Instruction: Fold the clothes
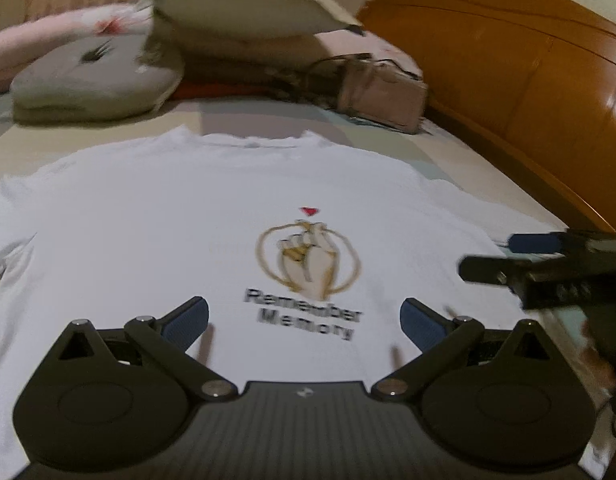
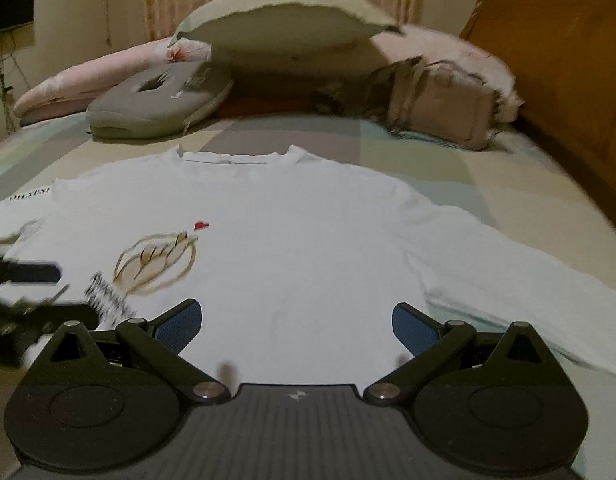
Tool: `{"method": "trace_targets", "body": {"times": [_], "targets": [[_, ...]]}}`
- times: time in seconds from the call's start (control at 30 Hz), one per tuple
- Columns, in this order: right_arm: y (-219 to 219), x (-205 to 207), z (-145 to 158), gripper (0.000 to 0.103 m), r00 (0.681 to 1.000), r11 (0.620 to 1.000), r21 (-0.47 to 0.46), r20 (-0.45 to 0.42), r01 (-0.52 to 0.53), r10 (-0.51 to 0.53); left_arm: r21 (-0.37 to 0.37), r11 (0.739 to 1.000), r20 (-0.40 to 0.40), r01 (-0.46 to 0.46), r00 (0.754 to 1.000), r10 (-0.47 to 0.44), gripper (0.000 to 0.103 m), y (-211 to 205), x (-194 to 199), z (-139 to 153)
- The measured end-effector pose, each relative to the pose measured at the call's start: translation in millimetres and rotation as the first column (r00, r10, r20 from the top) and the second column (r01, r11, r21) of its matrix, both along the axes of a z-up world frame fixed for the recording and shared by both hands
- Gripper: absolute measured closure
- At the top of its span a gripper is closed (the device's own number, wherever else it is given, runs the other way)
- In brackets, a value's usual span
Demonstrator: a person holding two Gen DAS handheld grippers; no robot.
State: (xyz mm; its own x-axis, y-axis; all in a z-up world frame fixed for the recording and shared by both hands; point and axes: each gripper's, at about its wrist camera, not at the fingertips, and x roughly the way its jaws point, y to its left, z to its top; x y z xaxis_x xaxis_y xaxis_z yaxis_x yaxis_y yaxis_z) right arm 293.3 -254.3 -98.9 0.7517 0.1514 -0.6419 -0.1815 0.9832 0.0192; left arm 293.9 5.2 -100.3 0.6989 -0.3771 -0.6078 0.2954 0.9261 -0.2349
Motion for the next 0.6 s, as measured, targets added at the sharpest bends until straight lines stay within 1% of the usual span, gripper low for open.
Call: {"method": "trace_targets", "body": {"times": [0.1,0.17,0.3,0.37,0.47,0.53,0.57,0.6], "targets": [[2,29,-15,0.000,0.998,1.000,0.008,-0.056,-0.029,0.030,-0.004,1.000,-0.018,-0.024,1.000,0.024,0.001,4,6,-3],[2,45,-24,0.000,0.995,0.999,0.011,-0.086,-0.047,0.048,0.007,1.000,-0.021,-0.028,0.999,0.028,0.002,4,7,-4],[-9,26,-31,0.000,0.996,0.998,-0.009,-0.074,-0.057,0.056,0.044,0.999,-0.006,-0.021,1.000,0.021,0.001,-1,5,-3],[-16,8,-30,0.000,0.996,0.998,-0.044,-0.079,-0.038,0.034,0.058,0.998,-0.003,-0.022,1.000,0.022,0.001,-3,5,-3],[-23,-19,-28,0.000,0.994,0.997,-0.070,-0.101,-0.043,0.036,0.059,0.998,0.002,-0.021,1.000,0.021,0.001,-6,4,-2],[-20,-33,-23,0.000,0.991,0.995,-0.087,-0.128,-0.049,0.037,0.062,0.998,0.017,-0.017,1.000,0.016,0.001,-8,2,-1],[-16,-39,-19,0.000,0.991,0.995,-0.088,-0.134,-0.043,0.031,0.061,0.998,0.023,-0.012,1.000,0.011,0.001,-9,1,0],[-11,-45,-15,0.000,0.992,0.996,-0.069,-0.122,-0.050,0.042,0.056,0.998,0.025,-0.006,1.000,0.005,0.001,-10,0,0]]}}
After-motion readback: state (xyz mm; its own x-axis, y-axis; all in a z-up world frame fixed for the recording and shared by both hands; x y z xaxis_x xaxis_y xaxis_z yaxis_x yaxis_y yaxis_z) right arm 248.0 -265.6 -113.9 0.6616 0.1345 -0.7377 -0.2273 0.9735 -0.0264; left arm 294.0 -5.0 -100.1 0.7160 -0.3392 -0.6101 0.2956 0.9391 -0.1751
